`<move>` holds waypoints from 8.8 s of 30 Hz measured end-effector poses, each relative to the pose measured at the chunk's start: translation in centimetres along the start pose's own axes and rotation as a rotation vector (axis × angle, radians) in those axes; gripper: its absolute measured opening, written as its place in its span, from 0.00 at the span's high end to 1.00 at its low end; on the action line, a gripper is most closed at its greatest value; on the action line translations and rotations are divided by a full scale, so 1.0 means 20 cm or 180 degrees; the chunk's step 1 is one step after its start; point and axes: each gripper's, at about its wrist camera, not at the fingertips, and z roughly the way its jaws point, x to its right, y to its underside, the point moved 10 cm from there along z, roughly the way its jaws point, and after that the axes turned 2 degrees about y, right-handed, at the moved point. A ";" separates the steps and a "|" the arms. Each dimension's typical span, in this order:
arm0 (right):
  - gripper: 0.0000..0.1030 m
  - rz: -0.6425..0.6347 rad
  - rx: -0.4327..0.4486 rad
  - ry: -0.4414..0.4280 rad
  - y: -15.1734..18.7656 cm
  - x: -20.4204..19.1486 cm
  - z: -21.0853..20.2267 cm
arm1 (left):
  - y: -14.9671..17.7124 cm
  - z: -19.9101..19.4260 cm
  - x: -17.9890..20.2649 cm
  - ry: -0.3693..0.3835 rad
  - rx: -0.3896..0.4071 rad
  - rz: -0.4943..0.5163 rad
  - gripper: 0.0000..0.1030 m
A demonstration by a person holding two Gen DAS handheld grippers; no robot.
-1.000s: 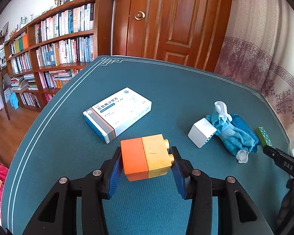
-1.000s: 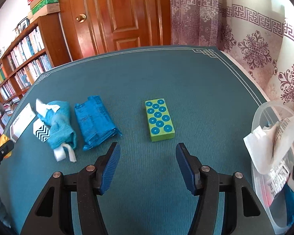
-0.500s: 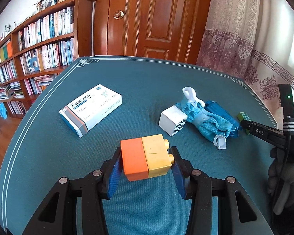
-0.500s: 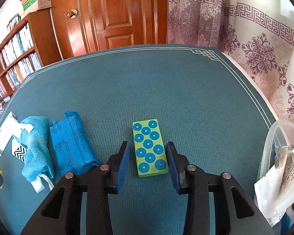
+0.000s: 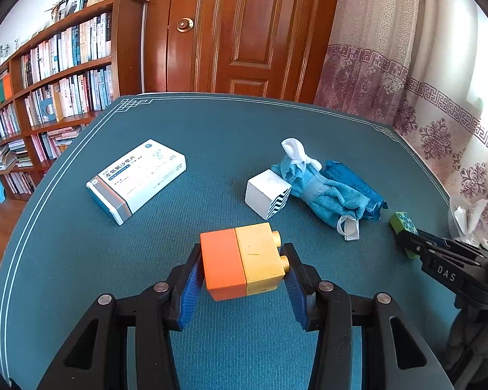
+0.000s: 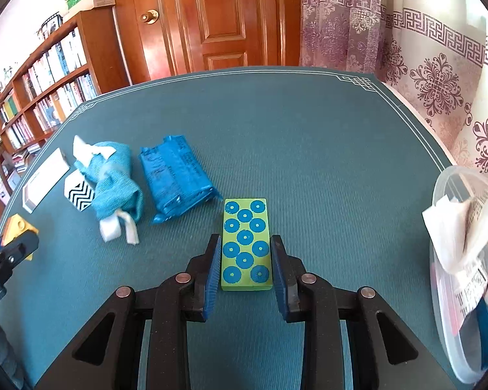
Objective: Organize objects
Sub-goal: 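Grasp the orange-yellow brick with the left tool while the right tool grasps the green dotted block, then carry the brick and green block to the bowl and lower them in, then open both tools to release the brick and block into the bowl, then move both tools back over the table toward the remaining items, then grasp the white zigzag cube with the left tool while the right tool grasps the blue packet, then carry the blue packet with the right tool into the bowl, then open the right tool to release the blue packet into the bowl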
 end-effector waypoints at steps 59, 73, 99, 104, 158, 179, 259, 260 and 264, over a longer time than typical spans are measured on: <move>0.70 0.1221 0.0625 0.0725 0.24 1.42 -0.65 | 0.08 -0.17 1.42 0.1101 -0.0075 0.1316 0.52; 0.64 0.1203 0.0768 0.0699 0.24 1.38 -0.76 | 0.13 -0.06 1.78 0.1603 -0.0262 0.1401 0.52; 0.48 0.1050 0.1133 0.0504 0.13 1.10 -1.01 | 0.02 -0.08 1.36 0.1050 0.0054 0.1064 0.10; 0.42 0.0896 0.1144 0.0314 0.10 0.90 -1.00 | -0.04 -0.14 1.17 0.0865 0.0198 0.0990 0.07; 0.41 -0.0036 0.0123 -0.0275 -0.18 -0.13 0.02 | -0.20 0.35 0.07 0.0124 -0.0042 0.0157 0.58; 0.46 -0.0444 -0.0031 -0.0163 -0.27 -0.32 0.26 | -0.23 0.31 -0.02 0.0157 0.0114 -0.0160 0.58; 0.56 0.1259 0.0495 0.1160 0.05 1.18 -0.65 | -0.03 -0.12 0.80 0.1252 0.0107 0.0782 0.58; 0.56 0.1266 0.0476 0.1181 0.05 1.20 -0.63 | -0.03 -0.12 0.80 0.1250 0.0104 0.0784 0.58; 0.56 0.1294 0.0378 0.1263 0.05 1.25 -0.57 | -0.03 -0.11 0.80 0.1243 0.0088 0.0784 0.58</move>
